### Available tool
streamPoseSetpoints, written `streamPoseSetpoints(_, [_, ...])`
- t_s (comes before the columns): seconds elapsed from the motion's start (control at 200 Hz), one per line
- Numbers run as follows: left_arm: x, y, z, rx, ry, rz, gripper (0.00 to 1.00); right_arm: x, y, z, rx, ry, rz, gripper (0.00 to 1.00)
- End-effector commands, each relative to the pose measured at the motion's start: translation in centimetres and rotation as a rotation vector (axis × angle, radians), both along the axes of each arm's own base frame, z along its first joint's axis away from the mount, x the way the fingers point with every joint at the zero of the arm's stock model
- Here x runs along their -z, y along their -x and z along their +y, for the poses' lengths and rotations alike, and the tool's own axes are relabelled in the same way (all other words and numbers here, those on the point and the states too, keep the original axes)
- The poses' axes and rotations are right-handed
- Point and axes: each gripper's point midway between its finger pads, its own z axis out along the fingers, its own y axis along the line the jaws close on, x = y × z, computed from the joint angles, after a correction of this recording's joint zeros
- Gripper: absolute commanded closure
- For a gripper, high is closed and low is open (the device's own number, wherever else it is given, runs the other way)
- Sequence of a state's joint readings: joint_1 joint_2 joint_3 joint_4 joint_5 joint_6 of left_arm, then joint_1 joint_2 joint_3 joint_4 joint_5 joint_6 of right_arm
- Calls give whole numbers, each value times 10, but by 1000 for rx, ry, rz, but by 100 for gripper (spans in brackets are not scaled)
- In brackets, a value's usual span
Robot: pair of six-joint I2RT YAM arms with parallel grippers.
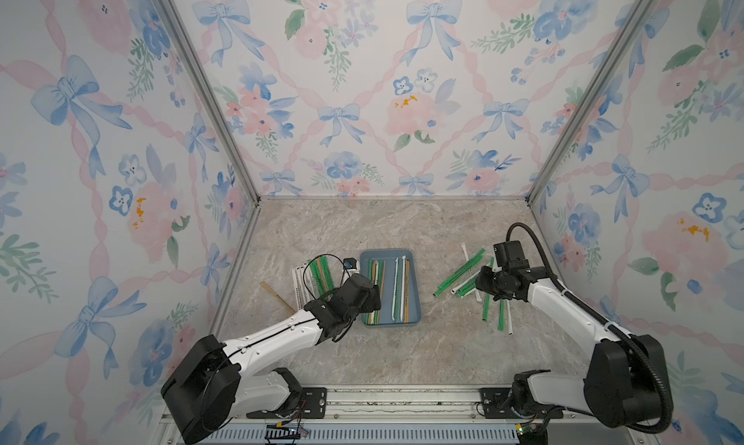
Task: Put the straws into the storage box
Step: Pick up the straw from the center of the board.
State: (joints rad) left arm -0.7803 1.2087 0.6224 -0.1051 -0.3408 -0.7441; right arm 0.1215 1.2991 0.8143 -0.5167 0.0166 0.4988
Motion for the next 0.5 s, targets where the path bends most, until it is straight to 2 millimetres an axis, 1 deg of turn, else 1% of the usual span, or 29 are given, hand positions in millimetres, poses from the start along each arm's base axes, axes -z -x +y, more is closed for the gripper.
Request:
streamPoseSetpoints(0.0, [4,0,7,-8,-29,0,6,13,21,-32,41,45,72,55])
streamPoseSetpoints(0.06, [6,0,7,-7,-32,2,4,19,24,-46,78,33,89,55])
streamPoseSetpoints(0.12, [7,0,7,-6,-34,5,2,25,25,-53,100,10,101,56])
streamPoseSetpoints(0.175, [8,1,7,-6,-38,8,2,29,24,-52,93,-12,108,62])
streamPoseSetpoints(0.215, [9,1,7,-6,-41,8,2,31,23,-50,79,-20,111,64])
streamPoseSetpoints(0.27, [10,2,8,-5,-45,10,2,35,23,-50,73,-14,129,65])
streamPoseSetpoints(0.375, [11,2,9,-6,-46,9,2,41,26,-57,85,21,168,66])
streamPoseSetpoints(0.495, [12,2,12,-12,-55,6,2,51,25,-57,79,28,201,69])
